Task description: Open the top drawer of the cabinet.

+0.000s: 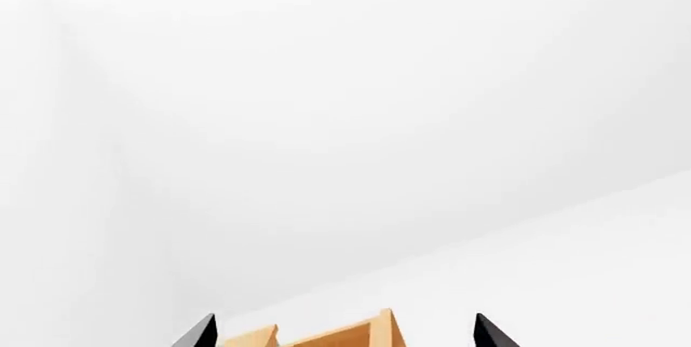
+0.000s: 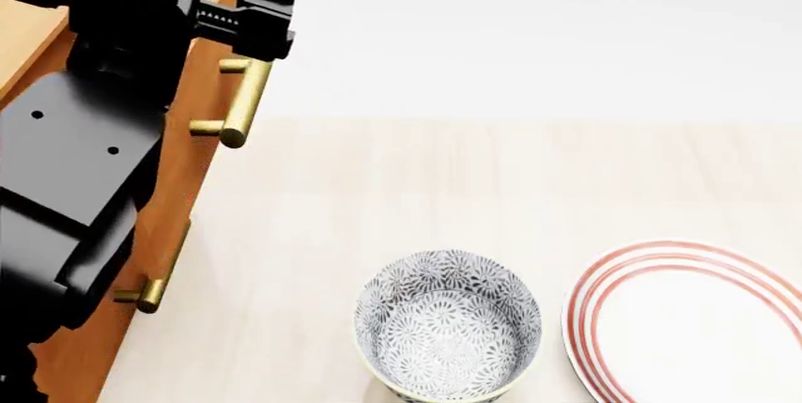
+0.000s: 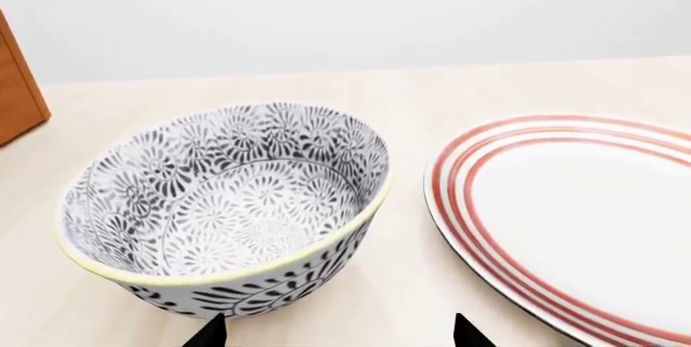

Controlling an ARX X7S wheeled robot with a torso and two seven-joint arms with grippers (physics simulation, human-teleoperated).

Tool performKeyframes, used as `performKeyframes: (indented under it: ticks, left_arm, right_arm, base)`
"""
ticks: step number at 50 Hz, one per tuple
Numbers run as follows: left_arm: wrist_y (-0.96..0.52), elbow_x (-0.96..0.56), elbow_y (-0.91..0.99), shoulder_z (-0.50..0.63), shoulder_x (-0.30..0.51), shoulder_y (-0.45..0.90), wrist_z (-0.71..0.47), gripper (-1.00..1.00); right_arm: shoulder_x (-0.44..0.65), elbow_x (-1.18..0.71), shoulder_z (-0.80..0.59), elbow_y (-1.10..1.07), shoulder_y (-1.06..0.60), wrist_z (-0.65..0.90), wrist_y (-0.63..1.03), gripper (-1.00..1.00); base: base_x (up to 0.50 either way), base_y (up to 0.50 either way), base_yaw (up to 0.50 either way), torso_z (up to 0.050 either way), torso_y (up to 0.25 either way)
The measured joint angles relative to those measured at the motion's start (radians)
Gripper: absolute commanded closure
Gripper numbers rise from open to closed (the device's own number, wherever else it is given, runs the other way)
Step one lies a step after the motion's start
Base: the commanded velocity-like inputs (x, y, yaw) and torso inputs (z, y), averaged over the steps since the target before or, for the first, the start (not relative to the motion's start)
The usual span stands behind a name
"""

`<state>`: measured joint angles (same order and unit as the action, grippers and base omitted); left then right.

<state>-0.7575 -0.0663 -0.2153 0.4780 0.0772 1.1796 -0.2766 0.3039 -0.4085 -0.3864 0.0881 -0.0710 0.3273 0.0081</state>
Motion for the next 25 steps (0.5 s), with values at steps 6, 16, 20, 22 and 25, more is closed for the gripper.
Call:
performKeyframes:
  ticks: [6, 16, 20, 22, 25]
  left_arm:
    - [-0.001, -0.033, -0.031, -0.026, -0.003, 0.012, -0.005, -1.00]
    - [-0.024, -0.102, -0.059, -0.078, -0.016, 0.033, -0.020, -1.00]
    - [-0.019, -0.117, -0.082, -0.082, -0.017, 0.039, -0.024, -1.00]
    - [-0.014, -0.123, -0.096, -0.082, -0.016, 0.040, -0.027, -1.00]
    - [-0.006, -0.131, -0.118, -0.083, -0.016, 0.041, -0.030, -1.00]
  right_arm:
    - [0.001, -0.001, -0.002, 0.001, 0.000, 0.001, 0.000, -1.00]
    - [0.001, -0.001, -0.006, 0.004, 0.000, 0.003, -0.002, -1.00]
    - [0.002, -0.002, -0.007, 0.004, 0.000, 0.005, -0.001, -1.00]
    - [0.003, -0.002, -0.007, 0.004, -0.001, 0.005, 0.000, -1.00]
    - [0.003, -0.003, -0.008, 0.005, -0.001, 0.006, 0.000, -1.00]
  base:
    - [0.00, 0.00, 0.00, 0.000, 0.000]
    - [0.00, 0.00, 0.00, 0.000, 0.000]
    - [0.00, 0.00, 0.00, 0.000, 0.000]
    - [0.00, 0.00, 0.00, 0.000, 0.000]
    - [0.00, 0.00, 0.00, 0.000, 0.000]
